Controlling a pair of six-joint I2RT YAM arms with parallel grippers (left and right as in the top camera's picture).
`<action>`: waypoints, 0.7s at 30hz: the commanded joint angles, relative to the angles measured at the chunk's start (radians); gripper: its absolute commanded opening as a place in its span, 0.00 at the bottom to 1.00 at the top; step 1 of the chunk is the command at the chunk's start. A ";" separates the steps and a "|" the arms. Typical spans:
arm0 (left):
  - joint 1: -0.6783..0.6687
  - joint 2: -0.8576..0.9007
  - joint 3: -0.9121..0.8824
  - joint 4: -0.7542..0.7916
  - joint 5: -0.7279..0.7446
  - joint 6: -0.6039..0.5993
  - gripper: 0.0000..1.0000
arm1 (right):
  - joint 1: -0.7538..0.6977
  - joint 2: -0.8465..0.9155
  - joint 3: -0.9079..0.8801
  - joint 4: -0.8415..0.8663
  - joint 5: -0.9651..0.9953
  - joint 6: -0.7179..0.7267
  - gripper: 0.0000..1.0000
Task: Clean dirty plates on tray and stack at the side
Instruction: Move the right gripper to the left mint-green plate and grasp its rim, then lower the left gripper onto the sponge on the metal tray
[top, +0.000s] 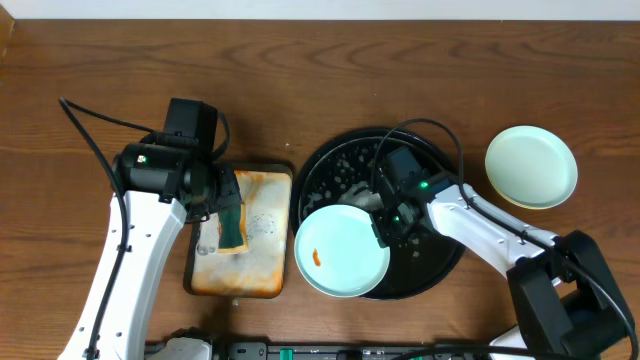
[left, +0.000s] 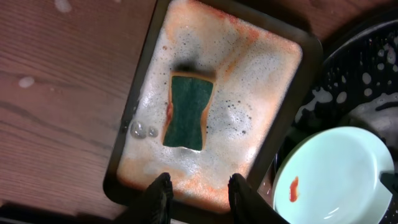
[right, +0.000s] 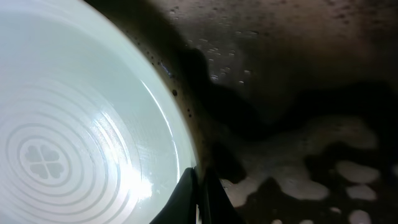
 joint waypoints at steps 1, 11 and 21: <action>0.005 -0.007 -0.003 0.001 -0.002 0.006 0.32 | -0.043 -0.037 0.007 -0.006 0.161 0.039 0.01; 0.005 -0.007 -0.003 0.003 -0.002 0.006 0.32 | -0.175 -0.195 0.016 0.036 0.456 0.045 0.01; 0.005 -0.007 -0.072 0.027 -0.003 0.006 0.33 | -0.175 -0.192 0.015 0.032 0.474 -0.035 0.01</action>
